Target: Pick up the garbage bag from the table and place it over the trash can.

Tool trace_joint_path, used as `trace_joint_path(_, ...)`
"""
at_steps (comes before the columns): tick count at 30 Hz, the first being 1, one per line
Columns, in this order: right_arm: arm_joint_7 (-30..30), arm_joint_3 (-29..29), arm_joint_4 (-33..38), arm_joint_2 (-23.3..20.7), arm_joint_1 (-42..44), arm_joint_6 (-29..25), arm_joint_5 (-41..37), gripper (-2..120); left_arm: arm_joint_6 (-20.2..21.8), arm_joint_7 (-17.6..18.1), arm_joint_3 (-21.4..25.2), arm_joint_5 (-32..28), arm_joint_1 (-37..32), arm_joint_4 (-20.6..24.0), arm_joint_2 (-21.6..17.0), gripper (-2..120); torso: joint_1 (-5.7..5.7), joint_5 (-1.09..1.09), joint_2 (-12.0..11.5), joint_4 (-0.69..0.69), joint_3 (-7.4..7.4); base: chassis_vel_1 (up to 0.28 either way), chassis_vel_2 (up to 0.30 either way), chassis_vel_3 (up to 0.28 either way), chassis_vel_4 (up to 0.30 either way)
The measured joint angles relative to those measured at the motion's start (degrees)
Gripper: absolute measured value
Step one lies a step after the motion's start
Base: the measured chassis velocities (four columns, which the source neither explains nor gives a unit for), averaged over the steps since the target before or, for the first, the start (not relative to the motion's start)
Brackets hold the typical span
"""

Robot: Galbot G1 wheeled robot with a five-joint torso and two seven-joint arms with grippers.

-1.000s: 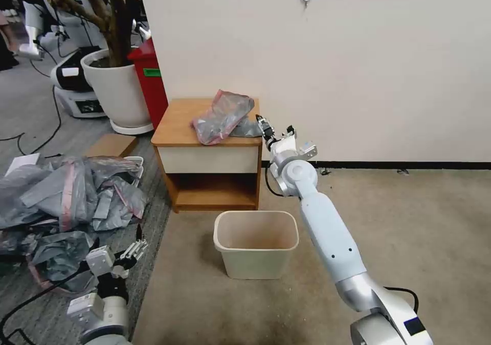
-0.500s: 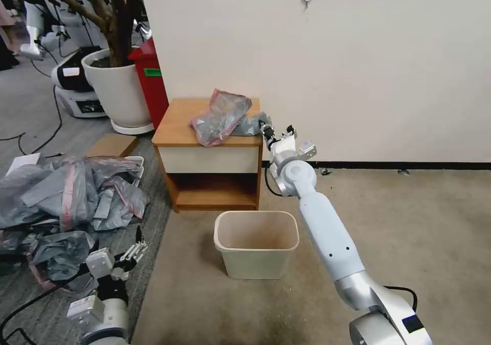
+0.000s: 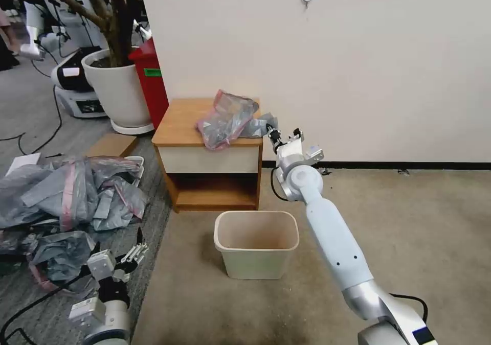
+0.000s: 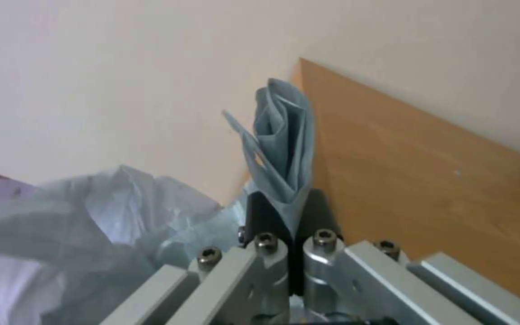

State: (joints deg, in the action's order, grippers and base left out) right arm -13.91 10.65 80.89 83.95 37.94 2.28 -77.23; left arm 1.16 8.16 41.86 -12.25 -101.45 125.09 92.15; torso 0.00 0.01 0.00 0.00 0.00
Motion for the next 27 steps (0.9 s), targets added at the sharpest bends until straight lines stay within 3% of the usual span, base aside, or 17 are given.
trace_joint_path(18,-5.1,-4.1,21.8,-5.5,16.9,0.2,3.0,0,-0.1,0.0,-0.6,-0.1,0.3,0.4,-0.5,100,0.00,-0.01,0.0,0.00,-0.01,0.000,0.000,0.000,0.000)
trace_joint_path(21,-6.6,-7.5,26.6,-7.3,23.7,0.0,5.7,0,-0.1,0.0,-0.9,0.0,0.2,0.8,-0.3,100,0.00,-0.01,0.0,0.00,-0.01,0.000,0.000,0.000,0.000)
trace_joint_path(27,-7.1,-11.5,28.1,-8.3,31.2,-1.3,12.9,0,-0.1,0.0,-1.1,0.0,-0.1,1.4,-0.2,100,-0.01,0.00,0.0,-0.01,-0.01,0.000,0.000,0.000,0.000)
